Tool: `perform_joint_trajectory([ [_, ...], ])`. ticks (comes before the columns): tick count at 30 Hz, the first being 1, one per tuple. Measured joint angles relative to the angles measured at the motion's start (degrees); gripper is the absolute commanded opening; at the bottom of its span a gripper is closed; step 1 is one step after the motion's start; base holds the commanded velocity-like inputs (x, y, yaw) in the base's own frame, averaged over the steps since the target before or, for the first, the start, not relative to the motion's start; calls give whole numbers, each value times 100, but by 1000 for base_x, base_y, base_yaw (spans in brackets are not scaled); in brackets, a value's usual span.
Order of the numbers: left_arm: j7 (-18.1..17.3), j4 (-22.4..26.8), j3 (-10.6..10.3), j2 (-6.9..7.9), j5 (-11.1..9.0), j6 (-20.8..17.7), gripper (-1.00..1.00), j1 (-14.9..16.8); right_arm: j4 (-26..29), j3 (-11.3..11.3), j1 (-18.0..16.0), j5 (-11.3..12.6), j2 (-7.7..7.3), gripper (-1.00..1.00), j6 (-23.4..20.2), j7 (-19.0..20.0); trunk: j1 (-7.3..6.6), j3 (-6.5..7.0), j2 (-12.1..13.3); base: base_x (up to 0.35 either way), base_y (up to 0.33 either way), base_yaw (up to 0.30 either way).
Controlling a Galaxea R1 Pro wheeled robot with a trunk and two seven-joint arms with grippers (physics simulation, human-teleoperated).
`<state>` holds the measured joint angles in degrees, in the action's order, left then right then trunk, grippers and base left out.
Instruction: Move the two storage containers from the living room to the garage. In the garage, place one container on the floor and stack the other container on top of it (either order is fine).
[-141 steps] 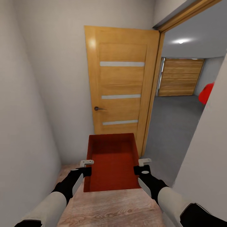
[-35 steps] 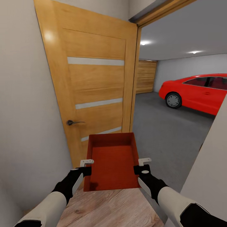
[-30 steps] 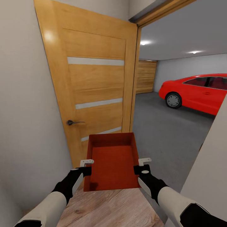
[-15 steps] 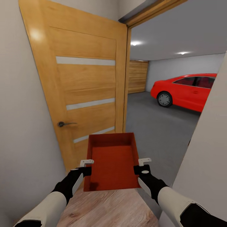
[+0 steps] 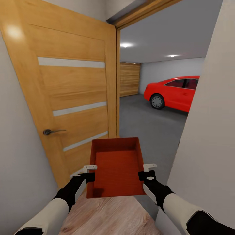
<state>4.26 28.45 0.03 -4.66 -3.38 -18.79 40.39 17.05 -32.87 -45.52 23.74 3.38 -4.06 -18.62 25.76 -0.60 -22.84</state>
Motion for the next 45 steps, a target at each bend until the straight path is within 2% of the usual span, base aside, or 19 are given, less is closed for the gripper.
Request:
perform_joint_trajectory([
  [11,0,-5,1,0,-3,0,-100,0,-3,-6,0,7,0,-100,0,0,0,0,0,0,0,-239],
  [18,0,-15,1,1,-5,-1,-100,0,-10,-25,0,35,0,-100,0,-3,0,0,0,7,19,-44],
  [30,1,-28,-2,0,-5,-11,-100,1,-18,-48,2,72,-1,-100,-2,-4,-2,0,-1,134,228,-3],
  [45,-1,-28,2,0,-10,1,-100,2,-8,-28,1,35,-1,-100,-9,-5,0,0,0,114,111,-221],
])
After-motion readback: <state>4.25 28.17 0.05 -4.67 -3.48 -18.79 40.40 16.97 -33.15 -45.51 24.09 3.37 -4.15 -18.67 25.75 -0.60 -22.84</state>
